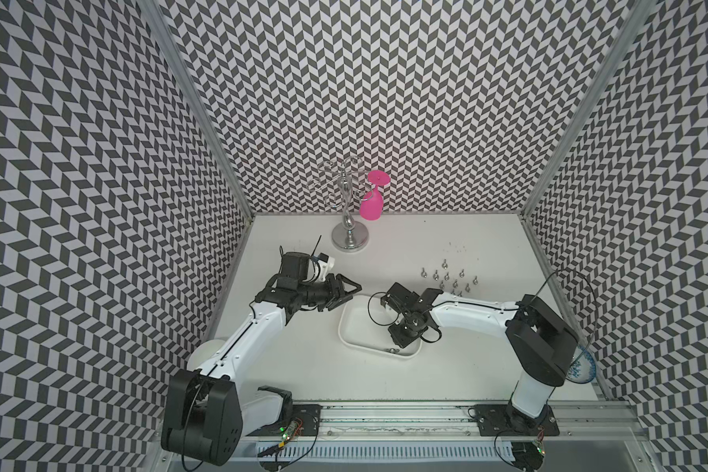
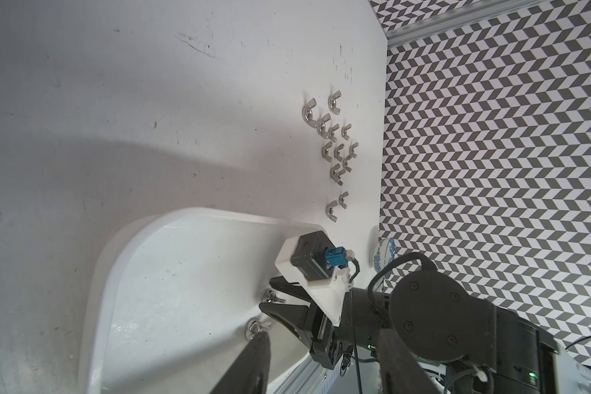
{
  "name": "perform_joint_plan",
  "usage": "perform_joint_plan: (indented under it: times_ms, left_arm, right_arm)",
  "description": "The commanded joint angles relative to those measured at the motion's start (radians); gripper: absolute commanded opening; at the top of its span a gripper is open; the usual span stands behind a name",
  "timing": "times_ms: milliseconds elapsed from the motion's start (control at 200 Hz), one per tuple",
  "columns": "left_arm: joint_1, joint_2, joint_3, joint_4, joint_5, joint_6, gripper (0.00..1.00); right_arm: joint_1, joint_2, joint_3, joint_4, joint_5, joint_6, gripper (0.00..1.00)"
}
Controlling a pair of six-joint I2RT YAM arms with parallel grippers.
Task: Take out the wing nut from the storage box
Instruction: Pick up the wing nut from the storage box.
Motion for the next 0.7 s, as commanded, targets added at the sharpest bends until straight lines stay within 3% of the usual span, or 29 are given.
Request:
perform_joint_plan:
  times_ms: [0,90,416,696]
  left_arm:
    - [-0.005,-0.017,-0.001,0.012,0.005,0.002,0.54]
    - [-0.006,-0.021,-0.002,0.01,0.002,0.004,0.54]
    - [-0.007,-0.017,-0.005,0.024,0.0,-0.001,0.54]
    - [-0.08,0.01,0.049,-0.025,-0.058,0.065,0.54]
  right_arm:
    - [0.007,0.023,0.003,0.039,-0.012,-0.013,0.33]
    - [0.007,0.036,0.01,0.033,-0.004,-0.013,0.29]
    - [0.007,0.035,0.051,0.032,0.035,0.007,0.0]
    - [-0.006,-0.013,0.239,-0.041,0.138,0.067,0.0]
